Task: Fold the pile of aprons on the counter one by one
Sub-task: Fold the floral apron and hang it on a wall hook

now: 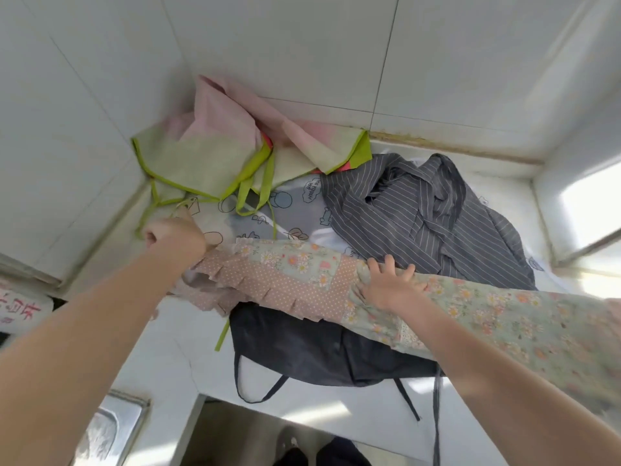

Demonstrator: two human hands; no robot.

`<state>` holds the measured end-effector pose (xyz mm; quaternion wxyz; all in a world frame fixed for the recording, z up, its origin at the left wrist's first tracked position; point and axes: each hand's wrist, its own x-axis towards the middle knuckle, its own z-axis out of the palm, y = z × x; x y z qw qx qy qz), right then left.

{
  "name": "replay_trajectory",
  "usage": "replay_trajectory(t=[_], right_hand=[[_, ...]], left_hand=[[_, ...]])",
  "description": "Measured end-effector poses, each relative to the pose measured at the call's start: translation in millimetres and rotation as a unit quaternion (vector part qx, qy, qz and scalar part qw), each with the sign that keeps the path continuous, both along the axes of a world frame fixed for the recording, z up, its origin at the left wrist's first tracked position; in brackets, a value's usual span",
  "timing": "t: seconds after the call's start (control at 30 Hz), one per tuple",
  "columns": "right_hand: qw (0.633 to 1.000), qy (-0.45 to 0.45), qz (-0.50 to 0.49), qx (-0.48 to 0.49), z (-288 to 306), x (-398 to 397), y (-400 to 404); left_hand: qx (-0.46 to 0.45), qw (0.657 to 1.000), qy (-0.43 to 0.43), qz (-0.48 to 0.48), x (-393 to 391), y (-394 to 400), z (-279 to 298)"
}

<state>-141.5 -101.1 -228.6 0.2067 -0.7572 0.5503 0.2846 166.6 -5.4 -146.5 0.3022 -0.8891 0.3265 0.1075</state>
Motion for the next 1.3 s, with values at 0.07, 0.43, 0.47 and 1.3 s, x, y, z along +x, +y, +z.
replay_trajectory(t=[0.07, 0.43, 0.47, 1.3], right_hand=[[0.999, 0.034, 0.006, 0.004, 6, 5, 4], [0.972, -0.186, 0.137, -0.053, 82, 105, 9], [0.972, -0.176, 0.150, -0.044, 79, 112, 13], [0.949, -0.152, 0.218, -0.172, 7, 69, 35]], left_hand=[[0.001, 1.000, -0.003, 0.009, 20, 12, 6], [-0.183, 0.949, 0.254, -0.036, -9, -4, -2], [-0.169, 0.936, 0.310, 0.006, -16, -7, -6], [-0.194, 0.905, 0.378, -0.009, 10, 4, -47]])
